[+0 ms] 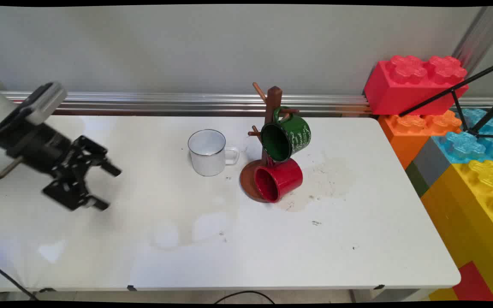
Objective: Pick up the green mug from the rack
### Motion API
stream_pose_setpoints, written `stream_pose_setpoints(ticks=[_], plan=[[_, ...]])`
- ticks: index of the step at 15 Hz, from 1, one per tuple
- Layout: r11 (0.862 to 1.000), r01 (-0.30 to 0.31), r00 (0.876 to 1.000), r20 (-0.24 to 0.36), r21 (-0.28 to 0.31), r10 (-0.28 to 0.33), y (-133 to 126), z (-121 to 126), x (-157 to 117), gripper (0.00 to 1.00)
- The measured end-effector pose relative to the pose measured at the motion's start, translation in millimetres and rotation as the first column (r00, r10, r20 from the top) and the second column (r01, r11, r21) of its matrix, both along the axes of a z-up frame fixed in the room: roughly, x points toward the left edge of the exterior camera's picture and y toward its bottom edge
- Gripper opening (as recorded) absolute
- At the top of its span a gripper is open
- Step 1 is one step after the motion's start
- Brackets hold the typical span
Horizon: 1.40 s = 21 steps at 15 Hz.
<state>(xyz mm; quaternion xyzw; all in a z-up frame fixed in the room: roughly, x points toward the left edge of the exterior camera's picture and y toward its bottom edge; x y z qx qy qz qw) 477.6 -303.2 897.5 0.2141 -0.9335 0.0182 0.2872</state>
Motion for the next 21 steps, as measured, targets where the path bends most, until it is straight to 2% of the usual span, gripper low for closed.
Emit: stream_pose_setpoints(ticks=[3,5,6,7,11,13,16,21], plan=[[0.998,-0.056,0.995,-0.078,-0.025,0.054,-11,3,-9,1.00],[0.995,-0.089,0.987,-0.135,-0.036,0.084,-18,5,-15,1.00],[0.994,-0.106,0.981,-0.168,-0.039,0.098,-21,6,-18,1.00],[0.990,-0.135,0.965,-0.233,-0.043,0.122,-28,9,-24,1.00],[0.983,-0.175,0.938,-0.313,-0.054,0.150,-38,11,-30,1.00],[0.981,-0.184,0.929,-0.337,-0.059,0.154,-42,12,-33,1.00],[0.981,-0.182,0.926,-0.347,-0.064,0.149,-43,11,-36,1.00],[0.982,-0.169,0.933,-0.337,-0.087,0.131,-43,13,-60,1.00]])
